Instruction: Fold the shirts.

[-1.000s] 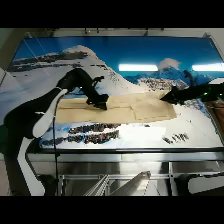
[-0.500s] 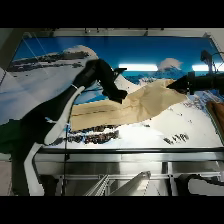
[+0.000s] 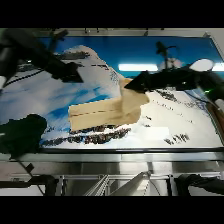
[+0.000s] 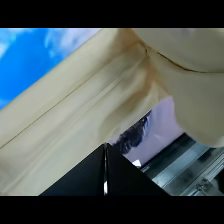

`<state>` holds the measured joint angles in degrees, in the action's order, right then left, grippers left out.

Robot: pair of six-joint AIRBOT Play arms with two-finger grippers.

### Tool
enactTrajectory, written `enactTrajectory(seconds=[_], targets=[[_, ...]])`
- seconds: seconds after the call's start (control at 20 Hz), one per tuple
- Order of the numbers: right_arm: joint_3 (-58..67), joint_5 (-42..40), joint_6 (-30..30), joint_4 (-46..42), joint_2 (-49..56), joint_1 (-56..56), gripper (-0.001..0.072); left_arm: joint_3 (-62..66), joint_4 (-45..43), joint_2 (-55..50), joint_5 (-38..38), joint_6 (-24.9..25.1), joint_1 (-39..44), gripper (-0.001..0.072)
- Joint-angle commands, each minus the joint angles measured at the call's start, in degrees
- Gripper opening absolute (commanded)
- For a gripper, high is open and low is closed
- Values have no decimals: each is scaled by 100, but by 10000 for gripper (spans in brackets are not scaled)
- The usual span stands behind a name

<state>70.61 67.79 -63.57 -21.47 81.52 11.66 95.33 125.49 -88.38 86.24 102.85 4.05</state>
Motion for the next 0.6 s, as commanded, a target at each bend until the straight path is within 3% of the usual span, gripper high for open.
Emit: enactTrajectory(seconds=[0.0, 0.15, 0.3, 0.4, 0.55], targets=[[7, -1156, -125, 28, 444, 1176, 22, -1167, 177, 839, 173, 503, -1274, 19], [7, -1617, -122, 76, 1235, 1714, 23, -2035, 179, 1215, 188, 782, -2188, 19], [11, -1862, 223, 828, 1952, 2022, 22, -2710, 225, 1432, -170, 824, -2848, 19], [11, -1869, 695, 1585, 2140, 2142, 23, -3051, 223, 1497, -450, 831, -3012, 19], [271, -1661, 737, 1764, 2122, 2208, 22, -3279, 219, 1488, -608, 896, -2979, 19]])
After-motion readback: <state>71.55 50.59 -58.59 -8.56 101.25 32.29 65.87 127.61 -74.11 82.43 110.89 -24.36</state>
